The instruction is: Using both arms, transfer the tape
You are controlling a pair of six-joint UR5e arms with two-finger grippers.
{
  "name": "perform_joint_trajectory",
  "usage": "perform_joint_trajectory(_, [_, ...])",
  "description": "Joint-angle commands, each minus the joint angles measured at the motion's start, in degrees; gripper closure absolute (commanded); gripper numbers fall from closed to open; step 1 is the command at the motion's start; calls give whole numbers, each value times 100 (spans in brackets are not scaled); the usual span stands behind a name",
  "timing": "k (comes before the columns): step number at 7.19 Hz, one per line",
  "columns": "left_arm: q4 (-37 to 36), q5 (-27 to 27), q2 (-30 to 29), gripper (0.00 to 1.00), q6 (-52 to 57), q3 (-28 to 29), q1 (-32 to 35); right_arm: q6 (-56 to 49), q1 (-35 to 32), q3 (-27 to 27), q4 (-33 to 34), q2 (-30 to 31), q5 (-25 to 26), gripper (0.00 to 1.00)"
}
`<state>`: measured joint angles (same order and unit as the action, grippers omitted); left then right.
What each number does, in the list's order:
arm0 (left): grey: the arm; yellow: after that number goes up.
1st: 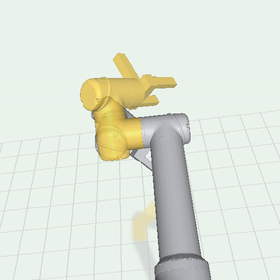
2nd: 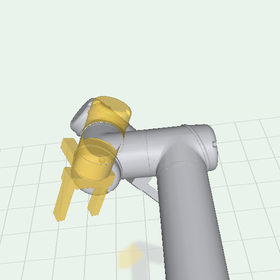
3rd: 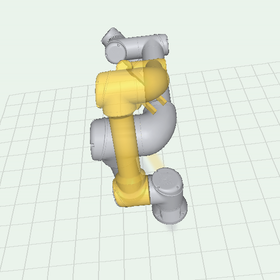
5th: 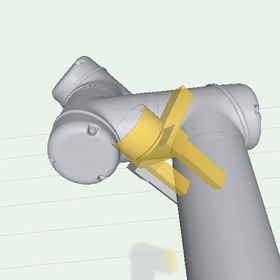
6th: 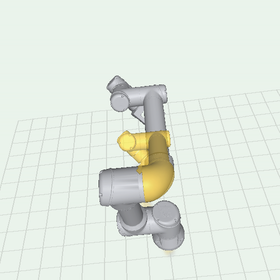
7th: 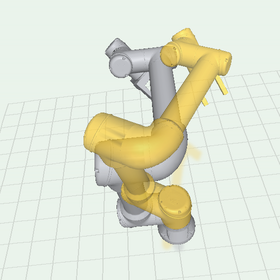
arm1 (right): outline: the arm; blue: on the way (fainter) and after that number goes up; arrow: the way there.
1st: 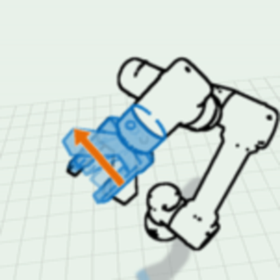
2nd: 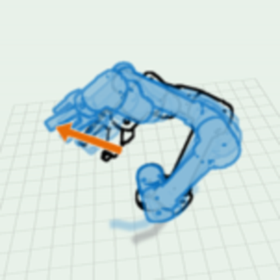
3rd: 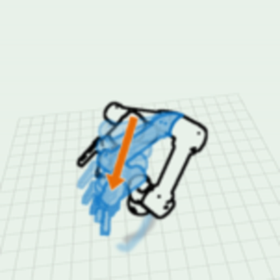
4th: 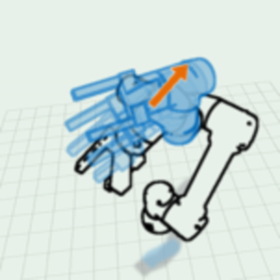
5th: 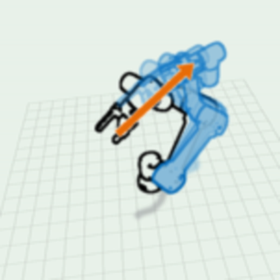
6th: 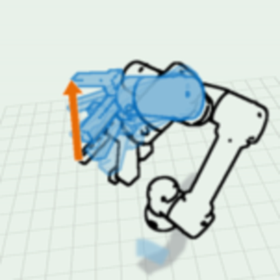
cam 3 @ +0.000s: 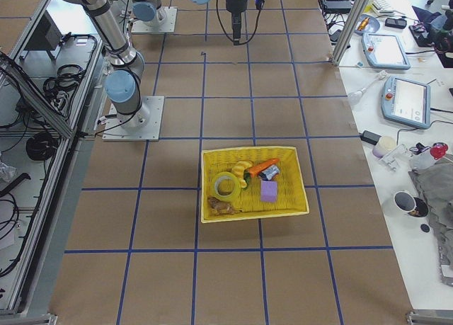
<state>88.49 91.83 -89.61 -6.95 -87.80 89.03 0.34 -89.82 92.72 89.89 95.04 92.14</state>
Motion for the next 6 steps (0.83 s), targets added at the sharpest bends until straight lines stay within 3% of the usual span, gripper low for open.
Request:
perform_joint_trajectory(1, [2,1,-4,0,1,0,0,-16,0,18,54,-38,5,0])
perform_joint_trajectory(6, [-7,10,-4,0,10,8,0,10,8,18,-6,-12,14,0])
